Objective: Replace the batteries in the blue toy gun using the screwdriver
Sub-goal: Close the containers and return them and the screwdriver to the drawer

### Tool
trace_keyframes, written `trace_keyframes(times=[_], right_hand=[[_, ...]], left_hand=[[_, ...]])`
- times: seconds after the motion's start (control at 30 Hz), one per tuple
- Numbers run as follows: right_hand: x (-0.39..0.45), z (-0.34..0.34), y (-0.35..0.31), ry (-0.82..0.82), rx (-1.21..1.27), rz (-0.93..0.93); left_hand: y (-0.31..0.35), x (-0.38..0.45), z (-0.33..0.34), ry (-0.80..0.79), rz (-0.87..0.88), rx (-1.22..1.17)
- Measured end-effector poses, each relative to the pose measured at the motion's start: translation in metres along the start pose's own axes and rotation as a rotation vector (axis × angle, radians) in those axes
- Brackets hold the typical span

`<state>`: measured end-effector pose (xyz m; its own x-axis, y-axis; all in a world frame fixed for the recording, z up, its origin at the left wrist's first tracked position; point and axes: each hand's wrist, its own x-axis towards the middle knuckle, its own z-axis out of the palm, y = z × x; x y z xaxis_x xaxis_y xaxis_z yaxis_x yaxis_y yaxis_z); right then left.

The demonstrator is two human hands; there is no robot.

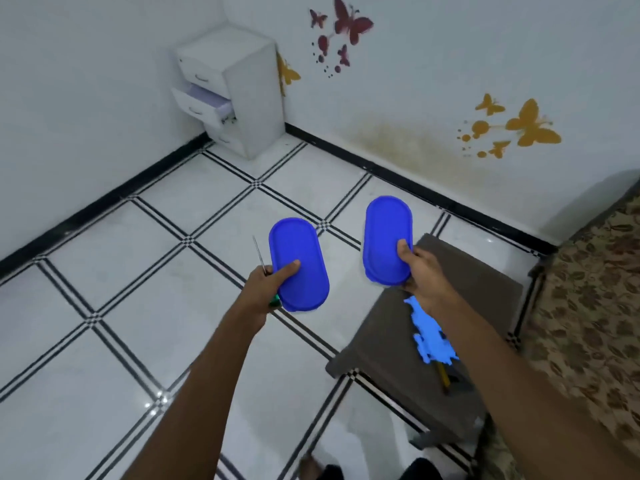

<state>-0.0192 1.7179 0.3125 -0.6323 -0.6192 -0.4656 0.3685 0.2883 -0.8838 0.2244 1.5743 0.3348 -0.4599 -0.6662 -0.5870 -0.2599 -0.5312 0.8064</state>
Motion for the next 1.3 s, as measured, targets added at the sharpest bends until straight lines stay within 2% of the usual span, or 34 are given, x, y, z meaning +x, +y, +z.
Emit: trace_keyframes(times=[0.3,0.47,0.7,0.9,1.3], right_hand=[[0.029,0.175,-0.033,-0.182,-0.072,-0.067],[0.077,0.28,-0.053,-0.233,-0.113,-0.064],[0.185,0.435,-0.093,-0.267,-0.101,-0.039],[0.27,0.557,-0.144,-0.299,-0.098,0.016],[0.451,0.78,-0.205,-0.149,-0.024,0.085]], left_hand=[[0.057,0.032,-0.157,0.109,0.042,-0.122],[0.102,0.078,-0.239,0.164,0.049,-0.145],[0.189,0.193,-0.353,0.219,0.006,-0.164],[0.278,0.285,-0.441,0.196,0.028,-0.13],[0.444,0.524,-0.614,0.106,0.001,-0.057]])
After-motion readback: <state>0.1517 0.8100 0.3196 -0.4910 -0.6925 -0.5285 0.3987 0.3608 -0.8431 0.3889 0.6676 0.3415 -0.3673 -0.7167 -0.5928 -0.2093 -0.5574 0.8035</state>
